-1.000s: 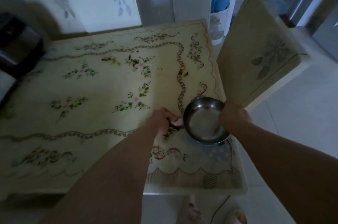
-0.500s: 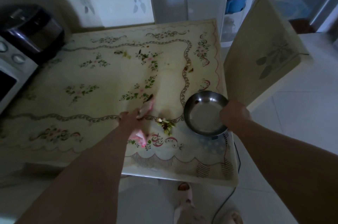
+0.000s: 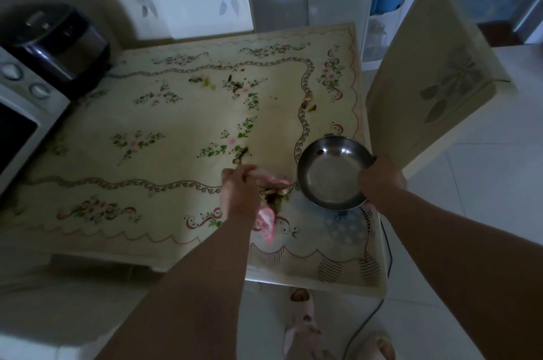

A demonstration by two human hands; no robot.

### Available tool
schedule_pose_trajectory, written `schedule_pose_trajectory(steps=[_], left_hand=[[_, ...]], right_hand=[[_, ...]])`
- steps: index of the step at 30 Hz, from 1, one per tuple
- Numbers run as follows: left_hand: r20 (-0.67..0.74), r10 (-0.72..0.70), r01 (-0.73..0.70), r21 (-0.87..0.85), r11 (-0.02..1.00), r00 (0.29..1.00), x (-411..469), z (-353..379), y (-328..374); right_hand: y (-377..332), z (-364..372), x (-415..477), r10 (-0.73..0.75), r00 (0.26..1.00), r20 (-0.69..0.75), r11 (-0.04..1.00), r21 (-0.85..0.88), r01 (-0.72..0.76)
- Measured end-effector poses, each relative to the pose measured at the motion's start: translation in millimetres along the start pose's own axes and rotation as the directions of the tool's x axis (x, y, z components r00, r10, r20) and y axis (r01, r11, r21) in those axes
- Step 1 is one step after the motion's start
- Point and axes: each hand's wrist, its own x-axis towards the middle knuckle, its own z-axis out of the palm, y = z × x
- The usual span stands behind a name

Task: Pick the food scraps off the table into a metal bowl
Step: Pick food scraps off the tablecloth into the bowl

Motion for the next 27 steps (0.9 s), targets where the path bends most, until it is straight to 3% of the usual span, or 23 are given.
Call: schedule_pose_trajectory(steps=[2, 4, 7, 9, 15, 17, 19, 20, 22, 25, 27], left_hand=[[-0.134, -0.016, 0.021, 0.039, 0.999, 0.991, 20.8, -15.7, -6.1], [-0.181, -0.063, 0.092, 0.158, 0.983, 0.982, 44.6, -33.0, -20.8], [-0.082, -0.236, 0.249, 0.367, 0.896, 0.968, 78.0, -50.9, -51.9], [0.013, -0.325, 0.274, 0.506, 0.818, 0.946, 90.0, -50.4, -73.9], [0.147, -0.151, 0.033, 0.600, 0.800, 0.978, 121.9, -29.8, -73.2], [0.211, -0.135, 0.032, 0.432, 0.902, 0.968, 134.6, -18.0, -59.7], [0.229, -0.186, 0.178, 0.056, 0.982, 0.955, 134.7, -2.7, -44.2], [0.235, -0.234, 0.277, -0.171, 0.945, 0.943, 130.1, 3.0, -36.3], [0.337, -0.285, 0.415, -0.426, 0.804, 0.898, 124.7, 18.8, -37.2], [0.486, -0.250, 0.517, -0.554, 0.652, 0.837, 123.8, 50.3, -61.7], [0.452, -0.258, 0.494, -0.550, 0.673, 0.854, 99.9, 44.7, -51.8]], right_hand=[[-5.7, 4.2, 1.4, 0.006, 1.000, 0.007, 0.999, 0.044, -0.007], [-13.1, 8.6, 2.7, 0.011, 1.000, -0.014, 0.997, 0.075, -0.010], [-23.4, 17.2, 8.6, 0.047, 0.999, -0.028, 0.991, 0.129, -0.043], [-28.8, 23.9, 13.6, 0.079, 0.996, -0.036, 0.983, 0.169, -0.072], [-45.5, 38.9, 25.9, 0.137, 0.988, -0.066, 0.963, 0.244, -0.117], [-47.7, 42.4, 28.3, 0.149, 0.988, -0.036, 0.955, 0.264, -0.135], [-48.5, 43.9, 28.1, 0.147, 0.989, -0.005, 0.953, 0.269, -0.140], [-48.3, 44.2, 28.3, 0.136, 0.991, 0.000, 0.957, 0.258, -0.132], [-48.0, 43.5, 28.3, 0.104, 0.994, 0.017, 0.967, 0.233, -0.105], [-47.7, 41.9, 30.9, 0.057, 0.997, 0.044, 0.974, 0.219, -0.065], [-43.4, 39.1, 32.3, 0.043, 0.996, 0.075, 0.974, 0.220, -0.058]])
